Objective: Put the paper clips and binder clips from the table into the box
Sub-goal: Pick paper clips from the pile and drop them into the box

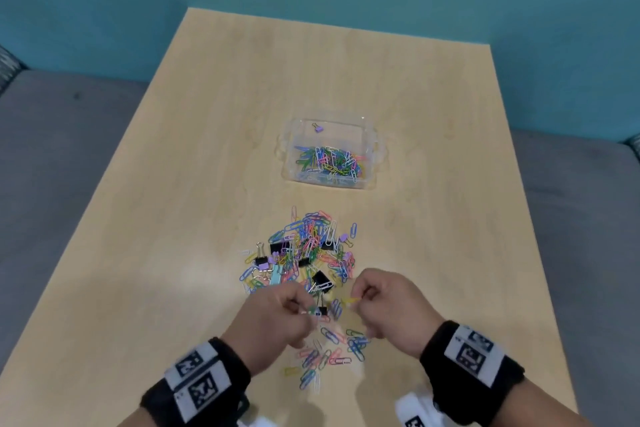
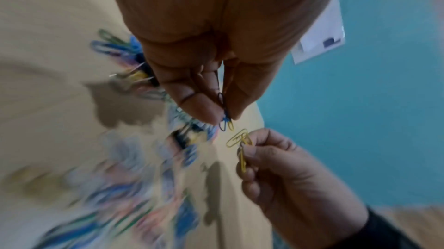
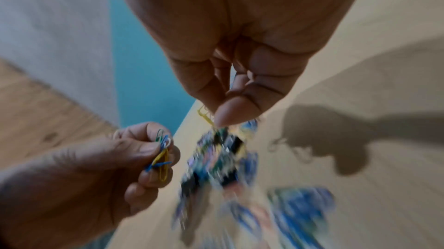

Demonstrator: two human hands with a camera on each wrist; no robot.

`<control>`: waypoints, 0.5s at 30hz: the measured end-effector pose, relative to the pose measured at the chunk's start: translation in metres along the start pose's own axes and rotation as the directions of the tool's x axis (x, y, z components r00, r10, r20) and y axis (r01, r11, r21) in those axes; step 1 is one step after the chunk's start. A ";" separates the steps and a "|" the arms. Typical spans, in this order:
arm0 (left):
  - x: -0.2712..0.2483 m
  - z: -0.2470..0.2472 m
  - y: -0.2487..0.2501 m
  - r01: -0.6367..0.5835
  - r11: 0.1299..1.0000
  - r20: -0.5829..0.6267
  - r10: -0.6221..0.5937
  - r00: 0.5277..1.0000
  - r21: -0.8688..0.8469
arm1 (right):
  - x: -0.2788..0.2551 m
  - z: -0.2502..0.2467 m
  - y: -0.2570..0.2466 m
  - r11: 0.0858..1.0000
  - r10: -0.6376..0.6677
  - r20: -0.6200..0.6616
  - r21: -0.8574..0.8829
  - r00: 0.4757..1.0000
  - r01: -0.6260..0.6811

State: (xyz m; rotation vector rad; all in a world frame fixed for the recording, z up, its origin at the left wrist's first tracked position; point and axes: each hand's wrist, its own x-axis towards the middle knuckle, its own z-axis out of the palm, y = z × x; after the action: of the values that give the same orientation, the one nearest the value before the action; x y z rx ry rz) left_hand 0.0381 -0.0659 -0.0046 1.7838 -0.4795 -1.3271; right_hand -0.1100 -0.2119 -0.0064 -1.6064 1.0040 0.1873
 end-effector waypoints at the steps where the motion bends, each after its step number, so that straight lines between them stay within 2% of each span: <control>1: 0.006 -0.006 0.014 -0.016 0.999 0.001 0.016 1.000 -0.043 | 0.007 -0.009 -0.010 0.998 -0.007 -0.013 0.062 1.000 0.008; 4: 0.042 -0.026 0.060 -0.110 0.992 -0.086 0.104 0.991 -0.062 | 0.038 -0.038 -0.049 0.991 -0.099 -0.103 0.078 0.990 0.108; 6: 0.076 -0.039 0.090 -0.168 0.986 -0.178 0.163 0.970 -0.013 | 0.069 -0.056 -0.072 0.985 -0.165 -0.196 0.022 0.967 0.172; 9: 0.123 -0.050 0.128 -0.223 0.973 -0.284 0.231 0.931 0.058 | 0.112 -0.074 -0.103 0.978 -0.206 -0.302 -0.104 0.931 0.183; 11: 0.145 -0.047 0.145 -0.240 0.964 -0.299 0.263 0.917 0.112 | 0.132 -0.079 -0.120 0.968 -0.215 -0.329 -0.193 0.920 0.157; 15: 0.156 -0.045 0.150 -0.208 0.972 -0.257 0.229 0.939 0.109 | 0.145 -0.077 -0.132 0.941 -0.221 -0.296 -0.315 0.929 0.123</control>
State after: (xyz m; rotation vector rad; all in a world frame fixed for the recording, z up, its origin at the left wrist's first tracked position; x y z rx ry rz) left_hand 0.1622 -0.2461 0.0270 1.8810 -0.5680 -0.9076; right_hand 0.0397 -0.3568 0.0254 -2.0358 1.1155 -0.0616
